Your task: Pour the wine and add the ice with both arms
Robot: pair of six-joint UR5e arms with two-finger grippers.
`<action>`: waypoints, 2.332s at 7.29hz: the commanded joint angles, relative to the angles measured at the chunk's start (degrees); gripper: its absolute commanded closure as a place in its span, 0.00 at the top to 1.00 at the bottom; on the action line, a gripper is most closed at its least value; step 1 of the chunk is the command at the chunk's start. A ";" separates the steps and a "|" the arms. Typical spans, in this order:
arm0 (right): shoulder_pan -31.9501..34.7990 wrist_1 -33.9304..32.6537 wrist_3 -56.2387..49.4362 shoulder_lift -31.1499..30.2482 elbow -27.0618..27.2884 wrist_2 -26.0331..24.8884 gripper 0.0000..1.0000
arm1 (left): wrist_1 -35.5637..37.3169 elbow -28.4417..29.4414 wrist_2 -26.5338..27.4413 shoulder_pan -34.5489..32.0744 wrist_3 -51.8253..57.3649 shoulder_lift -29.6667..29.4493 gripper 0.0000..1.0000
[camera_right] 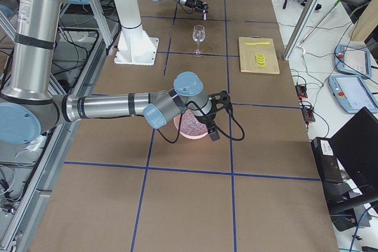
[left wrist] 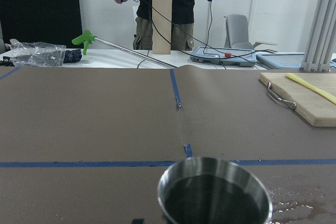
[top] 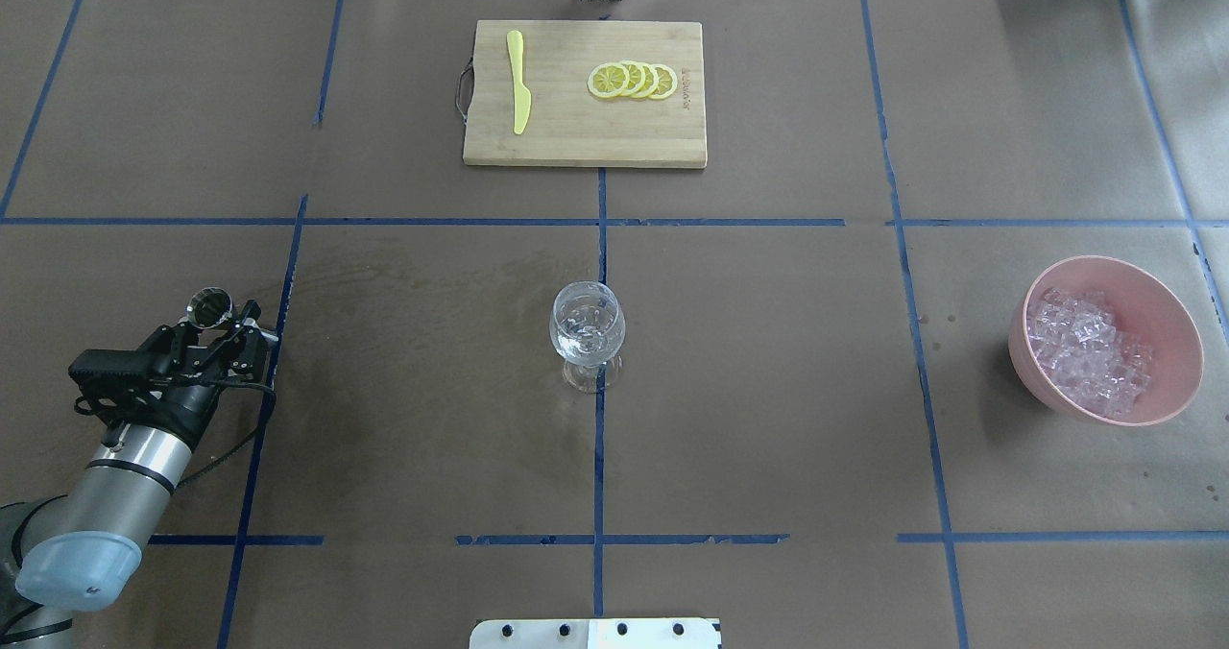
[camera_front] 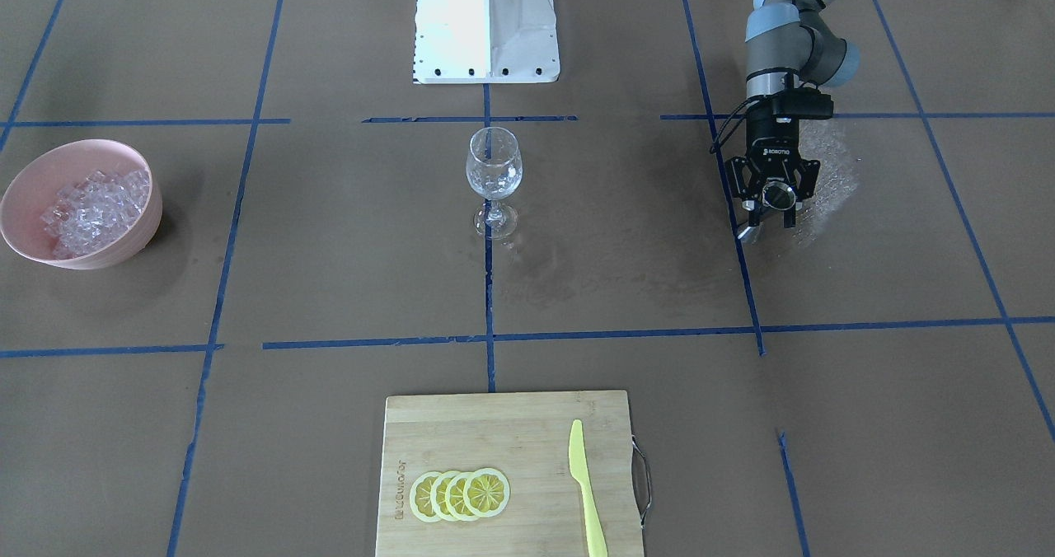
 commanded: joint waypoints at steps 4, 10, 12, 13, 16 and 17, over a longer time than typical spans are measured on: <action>0.05 0.13 0.00 0.00 -1.05 -0.14 1.00 | -0.04 0.30 1.17 2.21 0.26 0.09 0.54; 0.05 0.13 0.00 0.00 -1.05 -0.14 1.00 | -0.04 0.83 2.31 2.65 0.35 0.09 0.35; 0.05 0.13 0.00 0.00 -1.05 -0.14 1.00 | -0.04 0.83 2.31 2.74 0.35 0.09 0.31; 0.05 0.13 0.00 0.00 -1.05 -0.14 1.00 | -0.04 0.83 2.58 2.74 0.35 0.09 0.26; 0.05 0.13 0.00 0.00 -1.05 -0.14 1.00 | -0.13 0.40 3.19 2.65 0.35 0.26 0.00; 0.05 0.13 0.00 0.00 -1.05 -0.14 1.00 | -1.35 0.05 3.19 2.56 0.70 0.26 0.00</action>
